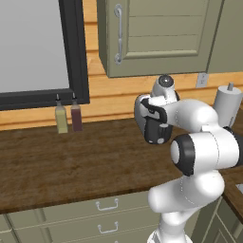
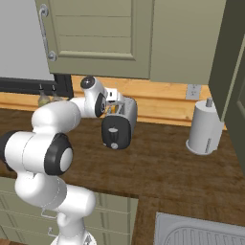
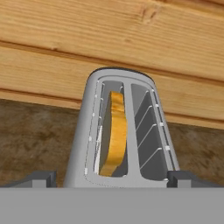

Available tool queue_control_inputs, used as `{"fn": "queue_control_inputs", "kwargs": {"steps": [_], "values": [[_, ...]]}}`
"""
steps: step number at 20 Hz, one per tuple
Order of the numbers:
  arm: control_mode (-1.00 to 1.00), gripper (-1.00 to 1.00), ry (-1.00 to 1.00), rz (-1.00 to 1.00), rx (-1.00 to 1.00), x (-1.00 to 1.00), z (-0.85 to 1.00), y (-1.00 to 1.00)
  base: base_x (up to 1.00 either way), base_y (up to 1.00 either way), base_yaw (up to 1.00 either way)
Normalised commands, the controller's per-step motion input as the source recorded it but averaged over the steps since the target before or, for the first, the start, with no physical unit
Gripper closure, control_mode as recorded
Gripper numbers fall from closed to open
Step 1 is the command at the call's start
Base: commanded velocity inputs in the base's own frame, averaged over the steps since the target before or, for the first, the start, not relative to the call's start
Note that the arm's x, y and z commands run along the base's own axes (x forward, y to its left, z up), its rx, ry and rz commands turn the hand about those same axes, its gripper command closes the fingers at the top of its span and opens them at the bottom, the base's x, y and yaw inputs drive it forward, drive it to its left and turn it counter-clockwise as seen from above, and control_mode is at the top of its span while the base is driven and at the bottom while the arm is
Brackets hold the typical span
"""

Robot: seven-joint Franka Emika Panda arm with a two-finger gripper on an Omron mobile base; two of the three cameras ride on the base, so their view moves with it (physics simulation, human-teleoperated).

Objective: Start the toaster. Once the lever pops up, take the bread to the plate on the dining counter.

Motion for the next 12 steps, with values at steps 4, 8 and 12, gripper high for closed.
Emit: {"fn": "queue_control_inputs", "kwargs": {"steps": [4,8,12], "values": [[-1.00,-1.00,0.00,-0.01,0.00,0.00,-0.06,-0.03,0.00,0.00,0.00],[-1.00,-1.00,0.00,-0.01,0.00,0.03,-0.12,-0.04,0.00,0.00,0.00],[-1.00,-1.00,0.00,-0.01,0.00,0.07,-0.12,-0.04,0.00,0.00,0.00]]}}
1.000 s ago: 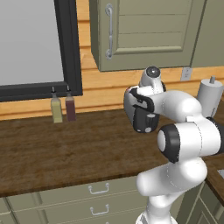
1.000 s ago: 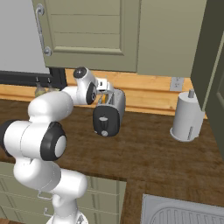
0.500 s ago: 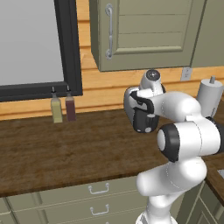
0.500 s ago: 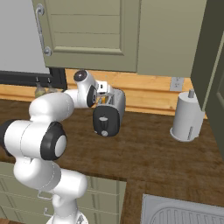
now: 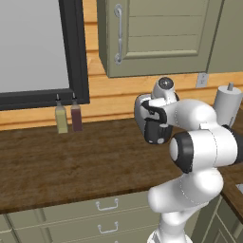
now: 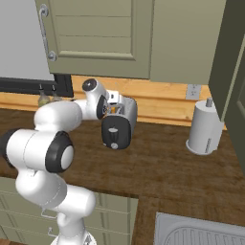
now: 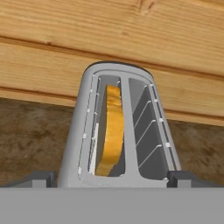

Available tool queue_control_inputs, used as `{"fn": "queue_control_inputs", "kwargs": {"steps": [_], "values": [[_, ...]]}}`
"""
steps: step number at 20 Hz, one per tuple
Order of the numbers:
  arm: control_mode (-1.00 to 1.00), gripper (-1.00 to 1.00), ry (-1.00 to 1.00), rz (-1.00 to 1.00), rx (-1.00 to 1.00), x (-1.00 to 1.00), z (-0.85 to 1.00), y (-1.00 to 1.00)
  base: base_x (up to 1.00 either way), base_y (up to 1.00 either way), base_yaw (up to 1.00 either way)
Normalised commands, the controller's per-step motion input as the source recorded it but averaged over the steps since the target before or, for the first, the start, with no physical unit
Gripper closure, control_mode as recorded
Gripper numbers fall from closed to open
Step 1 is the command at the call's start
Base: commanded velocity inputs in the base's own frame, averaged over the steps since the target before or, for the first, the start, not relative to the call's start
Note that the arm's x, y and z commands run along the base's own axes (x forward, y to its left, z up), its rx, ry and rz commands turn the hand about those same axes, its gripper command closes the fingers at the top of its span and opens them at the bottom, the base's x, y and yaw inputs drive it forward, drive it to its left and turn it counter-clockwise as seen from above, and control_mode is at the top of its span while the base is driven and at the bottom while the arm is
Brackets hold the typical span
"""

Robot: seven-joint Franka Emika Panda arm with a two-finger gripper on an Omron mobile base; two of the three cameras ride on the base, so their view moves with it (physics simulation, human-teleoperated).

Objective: Start the toaster. Once the lever pops up, take the bread to the plate on the dining counter.

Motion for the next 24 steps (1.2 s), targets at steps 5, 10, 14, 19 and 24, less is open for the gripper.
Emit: {"fn": "queue_control_inputs", "kwargs": {"steps": [5,10,14,19,24], "values": [[-1.00,-1.00,0.00,0.00,0.00,0.12,-0.12,-0.05,0.00,0.00,0.00],[-1.00,-1.00,0.00,0.00,0.00,0.15,-0.12,-0.02,0.00,0.00,0.00],[-1.00,-1.00,0.00,0.00,0.00,0.18,-0.10,0.00,0.00,0.00,0.00],[-1.00,-1.00,0.00,0.00,0.00,0.17,-0.07,0.00,0.00,0.00,0.00],[-1.00,-1.00,0.00,0.00,0.00,0.13,-0.05,0.00,0.00,0.00,0.00]]}}
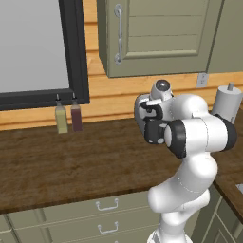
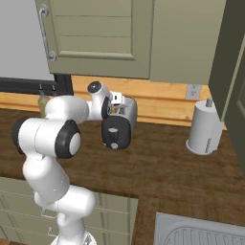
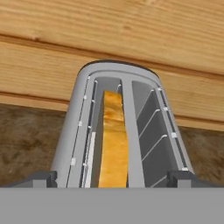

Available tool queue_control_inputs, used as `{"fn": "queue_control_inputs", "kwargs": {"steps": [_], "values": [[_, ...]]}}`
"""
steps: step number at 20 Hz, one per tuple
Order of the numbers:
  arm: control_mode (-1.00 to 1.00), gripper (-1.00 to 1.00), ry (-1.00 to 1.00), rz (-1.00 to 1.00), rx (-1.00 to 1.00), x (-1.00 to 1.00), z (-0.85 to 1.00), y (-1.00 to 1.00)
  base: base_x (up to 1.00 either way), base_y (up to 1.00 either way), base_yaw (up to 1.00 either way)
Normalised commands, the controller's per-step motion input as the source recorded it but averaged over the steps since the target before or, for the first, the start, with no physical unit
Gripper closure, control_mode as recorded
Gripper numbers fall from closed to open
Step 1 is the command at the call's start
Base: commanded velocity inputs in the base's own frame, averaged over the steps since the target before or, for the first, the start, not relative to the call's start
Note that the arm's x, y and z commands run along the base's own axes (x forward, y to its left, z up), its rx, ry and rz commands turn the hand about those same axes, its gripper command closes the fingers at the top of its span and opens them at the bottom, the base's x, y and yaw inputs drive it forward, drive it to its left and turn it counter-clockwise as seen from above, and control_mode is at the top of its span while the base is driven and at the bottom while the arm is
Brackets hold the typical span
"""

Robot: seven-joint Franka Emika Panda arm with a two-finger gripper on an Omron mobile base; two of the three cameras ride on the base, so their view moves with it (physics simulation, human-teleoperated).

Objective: Start the toaster. Once the lever pops up, take the bread to the plate on the dining counter.

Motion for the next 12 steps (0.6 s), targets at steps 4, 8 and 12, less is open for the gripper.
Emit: {"fn": "queue_control_inputs", "kwargs": {"steps": [4,8,12], "values": [[-1.00,-1.00,0.00,0.00,0.00,0.11,-0.04,0.00,0.00,0.00,0.00],[-1.00,1.00,0.00,0.00,0.00,0.09,-0.05,0.00,0.00,0.00,0.00],[-1.00,1.00,0.00,0.00,0.00,0.05,-0.03,0.00,0.00,0.00,0.00]]}}
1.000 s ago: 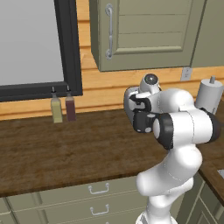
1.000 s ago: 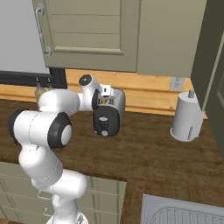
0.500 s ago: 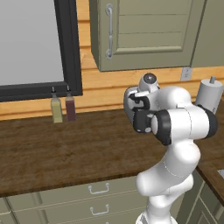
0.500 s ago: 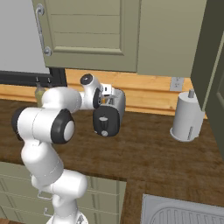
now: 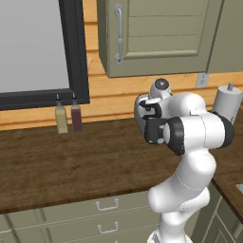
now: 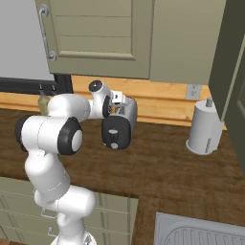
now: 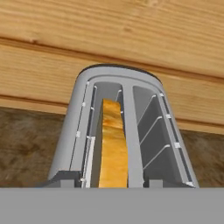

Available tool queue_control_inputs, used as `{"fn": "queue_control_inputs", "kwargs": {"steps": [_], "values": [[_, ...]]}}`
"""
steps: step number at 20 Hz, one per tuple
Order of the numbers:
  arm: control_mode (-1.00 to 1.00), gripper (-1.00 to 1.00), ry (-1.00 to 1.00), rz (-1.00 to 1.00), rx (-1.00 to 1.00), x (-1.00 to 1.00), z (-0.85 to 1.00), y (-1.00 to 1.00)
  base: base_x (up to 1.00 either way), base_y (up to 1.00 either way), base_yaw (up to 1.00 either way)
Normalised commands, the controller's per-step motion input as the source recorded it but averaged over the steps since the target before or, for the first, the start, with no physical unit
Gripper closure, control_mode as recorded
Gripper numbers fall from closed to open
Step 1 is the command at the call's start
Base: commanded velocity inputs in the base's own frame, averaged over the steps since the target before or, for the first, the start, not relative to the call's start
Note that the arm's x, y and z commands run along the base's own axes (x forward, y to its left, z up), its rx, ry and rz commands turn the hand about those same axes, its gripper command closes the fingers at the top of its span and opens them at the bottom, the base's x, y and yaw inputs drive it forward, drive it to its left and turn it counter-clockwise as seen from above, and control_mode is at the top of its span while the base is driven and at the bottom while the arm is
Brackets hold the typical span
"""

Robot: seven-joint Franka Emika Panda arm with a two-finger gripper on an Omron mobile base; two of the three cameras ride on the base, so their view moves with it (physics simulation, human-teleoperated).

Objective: Start the toaster. Once the lever pops up, take the bread to the plate on the dining counter.

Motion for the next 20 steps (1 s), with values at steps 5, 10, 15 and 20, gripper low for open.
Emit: {"fn": "queue_control_inputs", "kwargs": {"steps": [5,10,15,20], "values": [[-1.00,1.00,0.00,0.00,0.00,0.00,-0.01,-0.02,0.00,0.00,0.00],[-1.00,1.00,0.00,0.00,0.05,0.00,0.01,-0.10,0.00,0.00,0.00],[-1.00,1.00,-0.07,0.00,0.11,0.00,0.19,-0.15,0.00,0.00,0.00],[-1.00,1.00,-0.18,0.00,0.05,0.00,0.24,-0.14,0.00,0.00,0.00]]}}
